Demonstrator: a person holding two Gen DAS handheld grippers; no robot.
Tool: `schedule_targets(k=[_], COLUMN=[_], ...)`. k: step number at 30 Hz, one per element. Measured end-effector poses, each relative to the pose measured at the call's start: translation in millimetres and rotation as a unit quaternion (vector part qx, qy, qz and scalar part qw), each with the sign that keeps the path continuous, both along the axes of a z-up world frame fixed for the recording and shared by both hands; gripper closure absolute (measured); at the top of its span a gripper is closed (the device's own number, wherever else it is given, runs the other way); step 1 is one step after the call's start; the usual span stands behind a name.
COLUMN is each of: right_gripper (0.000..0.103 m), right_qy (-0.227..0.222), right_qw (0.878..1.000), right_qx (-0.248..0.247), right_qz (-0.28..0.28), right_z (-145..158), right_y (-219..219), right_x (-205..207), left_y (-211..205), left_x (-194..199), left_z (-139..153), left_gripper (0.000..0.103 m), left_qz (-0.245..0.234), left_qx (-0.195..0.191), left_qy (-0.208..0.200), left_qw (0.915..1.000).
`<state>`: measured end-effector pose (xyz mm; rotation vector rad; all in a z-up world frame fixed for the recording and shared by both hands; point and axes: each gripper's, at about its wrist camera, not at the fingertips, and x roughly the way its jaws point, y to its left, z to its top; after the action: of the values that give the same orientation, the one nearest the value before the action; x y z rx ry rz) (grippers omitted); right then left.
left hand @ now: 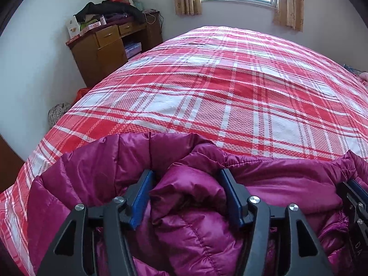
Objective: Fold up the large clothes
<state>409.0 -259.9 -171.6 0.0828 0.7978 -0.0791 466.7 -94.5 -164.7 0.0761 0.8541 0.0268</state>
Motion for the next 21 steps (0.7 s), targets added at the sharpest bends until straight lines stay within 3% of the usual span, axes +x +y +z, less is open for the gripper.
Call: schedule_targets(k=[4, 6, 8, 10, 11, 16, 21], right_gripper=[0.077, 0.072, 0.049, 0.035, 0.032, 0.032, 0.032], right_qy=[0.011, 0.012, -0.022, -0.062, -0.076, -0.108, -0.130], right_qw=[1.000, 0.999, 1.000, 0.998, 0.997, 0.994, 0.991], right_qx=[-0.029, -0.032, -0.013, 0.001, 0.004, -0.009, -0.005], right_qz=[-0.001, 0.002, 0.000, -0.001, 0.003, 0.019, 0.028], right_z=[4, 17, 37, 59, 69, 100, 120], right_y=[7, 9, 7, 6, 7, 11, 7], right_x=[0, -14, -41, -75, -93, -179, -249], left_y=[11, 17, 22, 27, 29, 42, 61], left_x=[-20, -46, -72, -104, -118, -196, -259], left_z=[20, 39, 59, 81, 90, 127, 144], left_gripper=[0.042, 0.042, 0.042, 0.042, 0.041, 0.035, 0.034], left_qz=[-0.014, -0.026, -0.036, -0.047, -0.050, -0.064, -0.050], left_qx=[-0.025, -0.029, -0.018, -0.008, -0.005, 0.008, 0.014], left_qy=[0.003, -0.022, -0.050, -0.079, -0.092, -0.139, -0.144], left_qw=[0.9996, 0.9990, 0.9980, 0.9957, 0.9945, 0.9881, 0.9883])
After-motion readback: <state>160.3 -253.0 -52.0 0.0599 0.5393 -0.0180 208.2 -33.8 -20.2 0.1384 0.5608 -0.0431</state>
